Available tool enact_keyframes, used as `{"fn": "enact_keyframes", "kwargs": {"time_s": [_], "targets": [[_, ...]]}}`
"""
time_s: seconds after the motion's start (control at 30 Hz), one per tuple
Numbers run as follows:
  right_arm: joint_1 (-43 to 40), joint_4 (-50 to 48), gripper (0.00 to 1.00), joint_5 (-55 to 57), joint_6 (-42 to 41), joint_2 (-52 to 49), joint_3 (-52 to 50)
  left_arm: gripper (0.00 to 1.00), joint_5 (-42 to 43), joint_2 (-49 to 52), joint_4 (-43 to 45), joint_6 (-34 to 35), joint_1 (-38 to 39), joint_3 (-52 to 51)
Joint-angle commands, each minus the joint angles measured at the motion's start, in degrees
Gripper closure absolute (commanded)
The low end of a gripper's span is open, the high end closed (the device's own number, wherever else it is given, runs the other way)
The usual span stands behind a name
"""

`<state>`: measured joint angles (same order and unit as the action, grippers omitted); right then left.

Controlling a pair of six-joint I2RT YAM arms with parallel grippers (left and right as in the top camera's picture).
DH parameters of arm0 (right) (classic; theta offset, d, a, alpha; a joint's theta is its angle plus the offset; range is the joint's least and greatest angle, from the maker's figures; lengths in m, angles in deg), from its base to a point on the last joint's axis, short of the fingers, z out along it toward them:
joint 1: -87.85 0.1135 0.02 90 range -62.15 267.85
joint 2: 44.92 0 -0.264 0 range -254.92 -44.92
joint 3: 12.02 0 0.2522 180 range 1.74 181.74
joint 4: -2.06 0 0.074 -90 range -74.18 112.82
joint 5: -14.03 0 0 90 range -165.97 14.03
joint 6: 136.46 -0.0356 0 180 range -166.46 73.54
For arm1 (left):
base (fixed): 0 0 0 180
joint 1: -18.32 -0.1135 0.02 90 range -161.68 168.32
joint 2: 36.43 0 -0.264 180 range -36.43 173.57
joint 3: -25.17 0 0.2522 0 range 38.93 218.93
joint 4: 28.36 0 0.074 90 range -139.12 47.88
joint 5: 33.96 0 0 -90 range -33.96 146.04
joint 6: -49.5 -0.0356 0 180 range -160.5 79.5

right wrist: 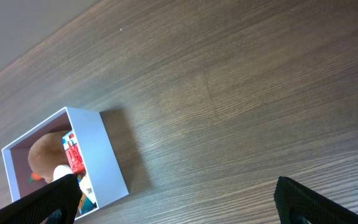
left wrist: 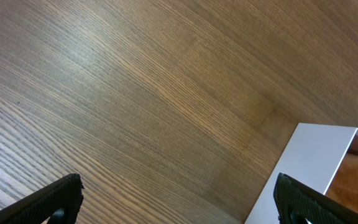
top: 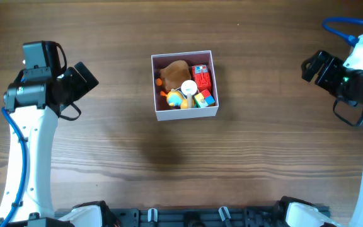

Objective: Pack container

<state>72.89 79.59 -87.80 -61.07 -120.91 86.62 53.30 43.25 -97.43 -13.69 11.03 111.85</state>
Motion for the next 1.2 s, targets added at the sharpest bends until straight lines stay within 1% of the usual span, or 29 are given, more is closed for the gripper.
{"fn": "enact_keyframes", "kwargs": {"time_s": [0.0,0.43,0.53,0.63,0.77,0.83,0.9,1.03,1.17], "targets": [[-0.1,-0.1,0.0,-1.1,0.9,-0.4,-0.3,0.0,-0.3,-0.5,0.0,-1.1,-0.3,0.6],[-0.1,1.2,0.0,-0.4,1.2,-0.4,-0.3,0.0,-0.3,-0.5,0.0,-1.1,-0.3,0.6],[0.3,0.0,0.0,-2.5,5.0,0.2,-0.3,0.0,-0.3,-0.5,0.0,-1.1,-0.3,0.6],[2.1,-4.2,0.0,-3.3,12.6,4.7,-0.3,0.0,-0.3,-0.5,0.0,-1.1,-0.3,0.6],[5.7,-7.5,0.0,-3.3,23.8,13.1,-0.3,0.0,-0.3,-0.5,0.0,-1.1,-0.3,0.6],[6.9,-8.3,0.0,-3.3,28.4,17.2,-0.3,0.0,-0.3,-0.5,0.0,-1.1,-0.3,0.6],[7.2,-10.1,0.0,-3.3,30.9,20.5,-1.5,0.0,-0.3,-0.5,0.0,-1.1,-0.3,0.6],[7.2,-17.9,0.0,-3.3,33.2,28.8,-9.4,0.0,-0.3,-0.5,0.0,-1.1,-0.3,0.6],[7.2,-24.8,0.0,-3.7,33.9,37.6,-23.7,0.0,-0.3,-0.5,0.0,-1.1,-0.3,0.6]]}}
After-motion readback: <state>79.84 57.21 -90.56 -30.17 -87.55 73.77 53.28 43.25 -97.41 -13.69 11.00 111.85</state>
